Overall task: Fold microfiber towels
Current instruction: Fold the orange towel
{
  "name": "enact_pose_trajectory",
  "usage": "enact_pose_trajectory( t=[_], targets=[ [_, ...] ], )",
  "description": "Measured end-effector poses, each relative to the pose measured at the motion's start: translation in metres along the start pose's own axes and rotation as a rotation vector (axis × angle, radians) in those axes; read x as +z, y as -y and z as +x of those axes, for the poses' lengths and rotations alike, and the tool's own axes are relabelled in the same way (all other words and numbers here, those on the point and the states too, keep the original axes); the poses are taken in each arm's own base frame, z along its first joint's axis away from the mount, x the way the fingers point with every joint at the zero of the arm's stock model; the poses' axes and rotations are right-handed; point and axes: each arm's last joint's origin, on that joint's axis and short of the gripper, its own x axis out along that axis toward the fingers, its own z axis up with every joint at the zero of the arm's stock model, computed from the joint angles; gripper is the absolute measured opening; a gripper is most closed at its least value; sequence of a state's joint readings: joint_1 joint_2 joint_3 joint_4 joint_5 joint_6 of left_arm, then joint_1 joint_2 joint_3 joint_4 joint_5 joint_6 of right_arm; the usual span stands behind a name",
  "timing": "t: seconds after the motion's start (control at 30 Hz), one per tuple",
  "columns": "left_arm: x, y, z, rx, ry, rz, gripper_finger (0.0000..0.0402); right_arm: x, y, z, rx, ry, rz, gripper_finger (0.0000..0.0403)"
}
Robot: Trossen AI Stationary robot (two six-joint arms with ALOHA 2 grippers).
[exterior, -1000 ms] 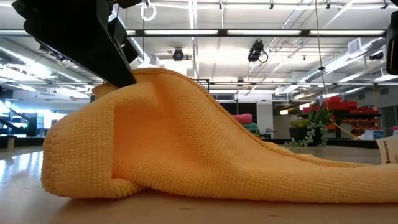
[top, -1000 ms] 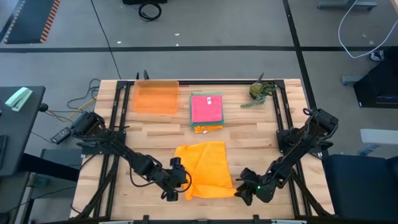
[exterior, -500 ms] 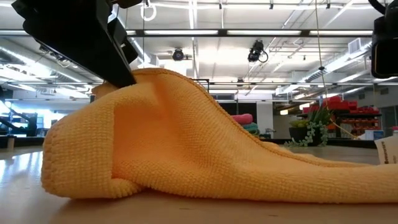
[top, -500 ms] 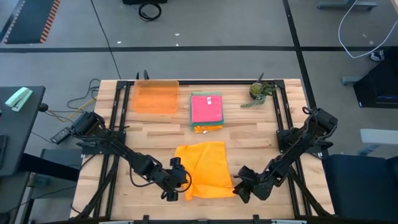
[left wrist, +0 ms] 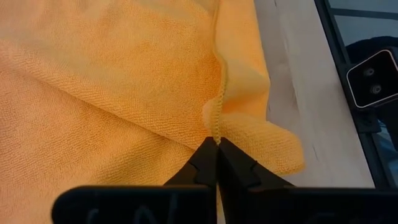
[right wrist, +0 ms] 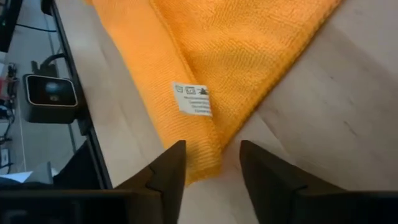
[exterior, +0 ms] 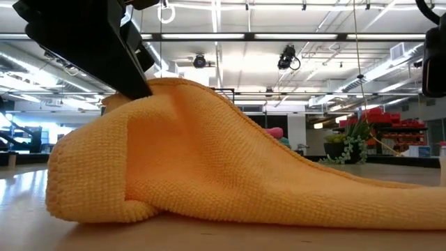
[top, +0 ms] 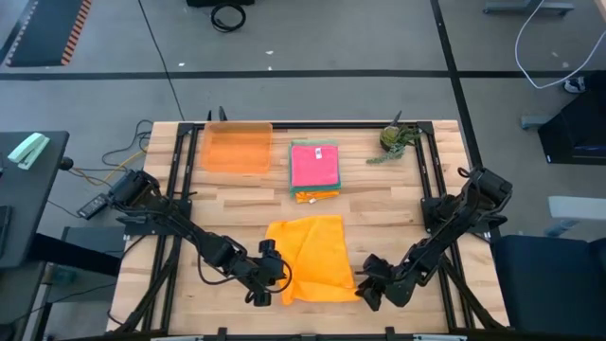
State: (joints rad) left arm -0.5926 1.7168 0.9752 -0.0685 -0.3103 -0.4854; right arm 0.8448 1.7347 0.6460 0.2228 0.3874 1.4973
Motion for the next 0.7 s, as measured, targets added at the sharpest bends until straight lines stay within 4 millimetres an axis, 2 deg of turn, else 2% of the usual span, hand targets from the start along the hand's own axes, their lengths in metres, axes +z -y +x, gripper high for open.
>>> enact_pose_trajectory(
  t=[0.17,0.3,0.43,0.63,0.7],
  targets=[
    [0.000,0.000,0.000,0.002,-0.003,0.002,0.0030,-0.001,-0.001,0.000,0.010,0.000,-0.005,0.0200],
    [0.000,0.000,0.000,0.002,-0.004,0.002,0.0020,-0.003,-0.002,0.000,0.018,-0.014,-0.027,0.0198],
    [0.000,0.000,0.000,0.002,-0.004,0.002,0.0007,-0.004,-0.002,0.000,0.020,-0.046,-0.034,0.0146],
    [0.000,0.000,0.000,0.002,-0.004,0.002,0.0028,-0.003,-0.011,0.000,0.047,-0.048,-0.123,0.0020],
    [0.000,0.000,0.000,0.002,-0.004,0.002,0.0029,0.000,-0.014,0.000,0.052,-0.042,-0.159,0.0011]
  ],
)
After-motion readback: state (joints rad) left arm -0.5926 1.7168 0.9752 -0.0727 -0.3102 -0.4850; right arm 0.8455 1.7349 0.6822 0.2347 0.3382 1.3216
